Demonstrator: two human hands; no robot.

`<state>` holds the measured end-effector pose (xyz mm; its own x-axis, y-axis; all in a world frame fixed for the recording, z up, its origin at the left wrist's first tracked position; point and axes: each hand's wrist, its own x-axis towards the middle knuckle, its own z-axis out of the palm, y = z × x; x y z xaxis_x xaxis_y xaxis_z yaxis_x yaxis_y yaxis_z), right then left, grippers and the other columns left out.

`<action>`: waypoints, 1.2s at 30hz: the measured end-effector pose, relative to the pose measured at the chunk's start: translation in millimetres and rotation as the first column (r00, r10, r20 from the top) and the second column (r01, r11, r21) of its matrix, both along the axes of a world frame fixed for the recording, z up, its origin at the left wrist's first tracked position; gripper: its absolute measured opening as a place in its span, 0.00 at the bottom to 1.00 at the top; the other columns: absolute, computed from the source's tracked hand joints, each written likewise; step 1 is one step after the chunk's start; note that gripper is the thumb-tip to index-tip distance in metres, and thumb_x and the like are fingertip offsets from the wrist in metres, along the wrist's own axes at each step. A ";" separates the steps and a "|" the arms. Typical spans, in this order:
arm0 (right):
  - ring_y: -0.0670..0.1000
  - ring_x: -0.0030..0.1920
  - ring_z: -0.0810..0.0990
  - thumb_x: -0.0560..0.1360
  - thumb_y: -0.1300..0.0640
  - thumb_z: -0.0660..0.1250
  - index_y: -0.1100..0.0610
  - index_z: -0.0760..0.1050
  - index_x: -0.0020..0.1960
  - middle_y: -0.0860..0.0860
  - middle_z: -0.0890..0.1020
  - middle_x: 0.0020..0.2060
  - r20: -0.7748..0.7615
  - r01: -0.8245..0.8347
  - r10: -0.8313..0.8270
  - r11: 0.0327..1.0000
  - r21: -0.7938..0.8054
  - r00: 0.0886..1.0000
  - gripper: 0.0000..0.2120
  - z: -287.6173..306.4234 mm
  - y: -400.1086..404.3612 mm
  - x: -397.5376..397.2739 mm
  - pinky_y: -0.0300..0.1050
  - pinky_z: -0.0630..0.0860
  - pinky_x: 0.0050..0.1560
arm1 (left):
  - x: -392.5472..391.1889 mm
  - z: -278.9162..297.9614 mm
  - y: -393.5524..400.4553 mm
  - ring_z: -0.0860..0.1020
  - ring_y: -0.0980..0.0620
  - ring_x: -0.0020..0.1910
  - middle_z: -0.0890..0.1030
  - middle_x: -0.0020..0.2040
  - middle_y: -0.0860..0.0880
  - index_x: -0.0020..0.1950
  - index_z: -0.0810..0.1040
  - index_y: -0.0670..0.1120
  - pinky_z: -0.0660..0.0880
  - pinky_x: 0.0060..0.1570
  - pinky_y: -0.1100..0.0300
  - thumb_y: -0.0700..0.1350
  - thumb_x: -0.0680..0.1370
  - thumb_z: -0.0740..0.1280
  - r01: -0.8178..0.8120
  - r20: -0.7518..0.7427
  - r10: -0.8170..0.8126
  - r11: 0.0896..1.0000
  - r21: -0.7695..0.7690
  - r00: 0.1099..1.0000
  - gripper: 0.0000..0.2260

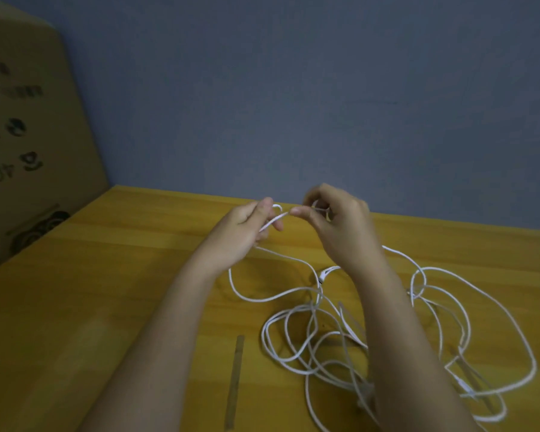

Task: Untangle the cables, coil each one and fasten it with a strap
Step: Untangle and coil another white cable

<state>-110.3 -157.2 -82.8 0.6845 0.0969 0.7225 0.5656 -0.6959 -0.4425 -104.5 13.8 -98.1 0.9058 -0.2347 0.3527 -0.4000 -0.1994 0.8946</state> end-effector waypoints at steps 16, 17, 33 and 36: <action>0.42 0.30 0.72 0.82 0.53 0.56 0.55 0.78 0.48 0.46 0.79 0.32 -0.333 -0.082 0.098 0.995 0.062 0.938 0.13 -16.7 14.0 3.6 0.48 0.73 0.41 | -13.3 32.3 -15.9 0.55 0.61 0.18 0.61 0.23 0.54 0.39 0.66 0.46 0.51 0.18 0.70 0.50 0.83 0.51 0.168 -0.128 -0.279 0.821 -0.545 0.952 0.15; 0.44 0.33 0.74 0.82 0.53 0.55 0.55 0.78 0.54 0.46 0.80 0.34 -0.389 -0.115 0.124 0.992 0.047 0.913 0.13 -18.2 17.5 2.3 0.49 0.74 0.45 | -13.2 33.4 -14.7 0.56 0.61 0.18 0.63 0.23 0.54 0.39 0.66 0.46 0.52 0.20 0.68 0.49 0.84 0.50 0.159 -0.126 -0.283 0.794 -0.587 0.951 0.15; 0.42 0.37 0.78 0.79 0.61 0.62 0.49 0.78 0.45 0.45 0.81 0.37 -0.541 -0.345 0.098 0.859 -0.377 0.835 0.10 -10.4 32.6 -16.0 0.38 0.69 0.41 | -0.9 8.8 -16.0 0.82 0.55 0.46 0.77 0.47 0.52 0.47 0.64 0.54 0.78 0.53 0.53 0.45 0.84 0.49 -0.165 0.259 0.183 0.982 -0.088 0.949 0.09; 0.35 0.29 0.73 0.78 0.60 0.65 0.53 0.82 0.49 0.46 0.82 0.34 -0.471 -0.355 0.200 0.897 -0.265 0.859 0.07 -5.5 29.9 -15.8 0.29 0.65 0.34 | -1.2 5.4 -7.1 0.81 0.55 0.47 0.77 0.50 0.56 0.50 0.64 0.55 0.77 0.53 0.47 0.50 0.83 0.50 -0.216 0.282 0.187 0.973 0.076 0.941 0.06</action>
